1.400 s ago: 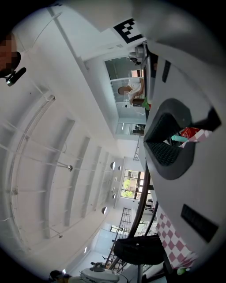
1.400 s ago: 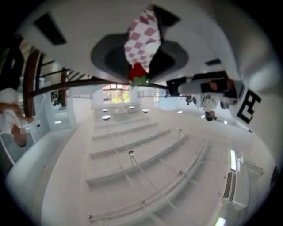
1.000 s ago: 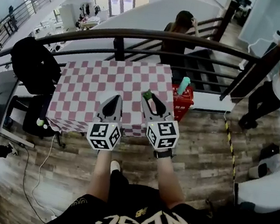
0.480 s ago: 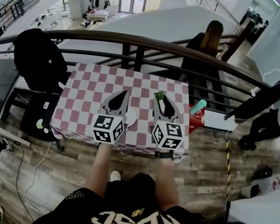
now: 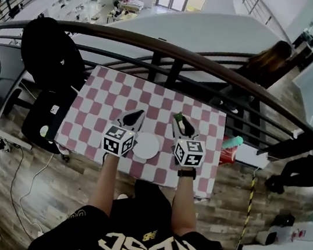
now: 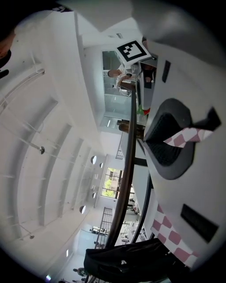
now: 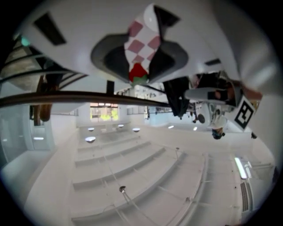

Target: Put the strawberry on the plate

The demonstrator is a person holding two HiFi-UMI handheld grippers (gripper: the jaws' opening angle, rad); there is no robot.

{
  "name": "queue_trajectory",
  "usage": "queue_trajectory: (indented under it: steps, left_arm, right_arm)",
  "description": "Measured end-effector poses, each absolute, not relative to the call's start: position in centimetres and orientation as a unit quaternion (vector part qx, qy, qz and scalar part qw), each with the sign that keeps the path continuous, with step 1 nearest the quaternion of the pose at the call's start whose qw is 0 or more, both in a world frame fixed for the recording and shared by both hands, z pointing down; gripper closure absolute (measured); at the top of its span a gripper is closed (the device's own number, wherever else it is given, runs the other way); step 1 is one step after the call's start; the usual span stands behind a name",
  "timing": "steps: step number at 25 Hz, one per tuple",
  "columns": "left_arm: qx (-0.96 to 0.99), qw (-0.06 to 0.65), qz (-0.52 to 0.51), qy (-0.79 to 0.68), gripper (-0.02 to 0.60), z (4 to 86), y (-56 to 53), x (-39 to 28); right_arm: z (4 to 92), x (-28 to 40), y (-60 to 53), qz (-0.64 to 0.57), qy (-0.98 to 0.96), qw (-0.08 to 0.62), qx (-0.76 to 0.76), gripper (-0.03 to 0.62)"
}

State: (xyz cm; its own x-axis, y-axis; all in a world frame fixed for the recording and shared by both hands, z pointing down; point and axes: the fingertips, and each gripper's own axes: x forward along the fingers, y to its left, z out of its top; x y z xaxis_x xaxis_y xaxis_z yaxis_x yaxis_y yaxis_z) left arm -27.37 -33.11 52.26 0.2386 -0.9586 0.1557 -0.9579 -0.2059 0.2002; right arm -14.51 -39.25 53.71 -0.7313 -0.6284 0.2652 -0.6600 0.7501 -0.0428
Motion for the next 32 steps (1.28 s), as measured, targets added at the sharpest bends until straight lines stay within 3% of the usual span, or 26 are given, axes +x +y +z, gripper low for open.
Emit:
queue_trajectory:
  steps: [11, 32]
  left_arm:
    - [0.763, 0.205, 0.037, -0.612, 0.568, 60.5, -39.4, -28.2]
    - [0.759, 0.254, 0.123, -0.587, 0.568, 68.5, -39.9, -28.7]
  right_arm:
    - [62.5, -19.6, -43.3, 0.090, -0.942, 0.209, 0.247, 0.448]
    - [71.0, -21.9, -41.8, 0.092, -0.928, 0.321, 0.167, 0.448]
